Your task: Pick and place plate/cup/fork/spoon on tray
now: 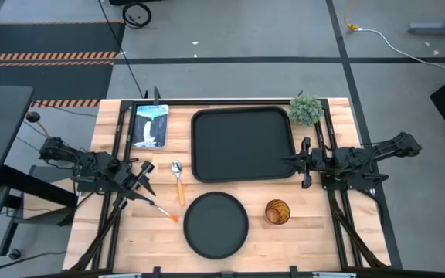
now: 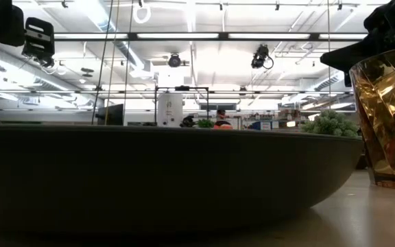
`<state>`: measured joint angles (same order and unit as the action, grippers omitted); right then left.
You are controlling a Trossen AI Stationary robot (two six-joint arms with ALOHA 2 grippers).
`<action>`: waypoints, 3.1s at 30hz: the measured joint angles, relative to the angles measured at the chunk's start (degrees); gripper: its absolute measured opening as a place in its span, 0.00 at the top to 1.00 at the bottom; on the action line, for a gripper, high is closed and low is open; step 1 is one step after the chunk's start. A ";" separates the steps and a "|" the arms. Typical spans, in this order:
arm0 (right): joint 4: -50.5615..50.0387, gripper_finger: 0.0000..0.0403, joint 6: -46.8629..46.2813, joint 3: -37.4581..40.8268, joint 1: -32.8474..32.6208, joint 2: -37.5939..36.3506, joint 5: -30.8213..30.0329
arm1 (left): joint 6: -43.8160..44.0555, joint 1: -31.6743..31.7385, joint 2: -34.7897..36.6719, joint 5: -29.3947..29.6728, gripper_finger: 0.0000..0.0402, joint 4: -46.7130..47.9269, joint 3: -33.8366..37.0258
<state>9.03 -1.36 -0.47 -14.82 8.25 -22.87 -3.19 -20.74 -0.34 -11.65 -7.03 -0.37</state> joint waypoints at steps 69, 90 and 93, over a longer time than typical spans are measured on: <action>-53.98 0.68 -21.12 -59.10 -13.10 67.11 17.65 | -0.01 -0.01 0.00 -0.01 0.73 0.02 -0.01; -67.18 0.65 -17.95 -67.95 -11.57 83.86 17.46 | -0.01 -0.01 0.00 0.01 0.73 0.00 0.01; -67.37 0.67 -17.93 -67.95 -11.50 85.24 17.51 | -0.01 0.01 0.00 -0.01 0.73 0.00 0.01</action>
<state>-58.34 -19.29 -68.42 -26.33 93.49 -5.36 -3.20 -20.73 -0.34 -11.66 -7.03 -0.37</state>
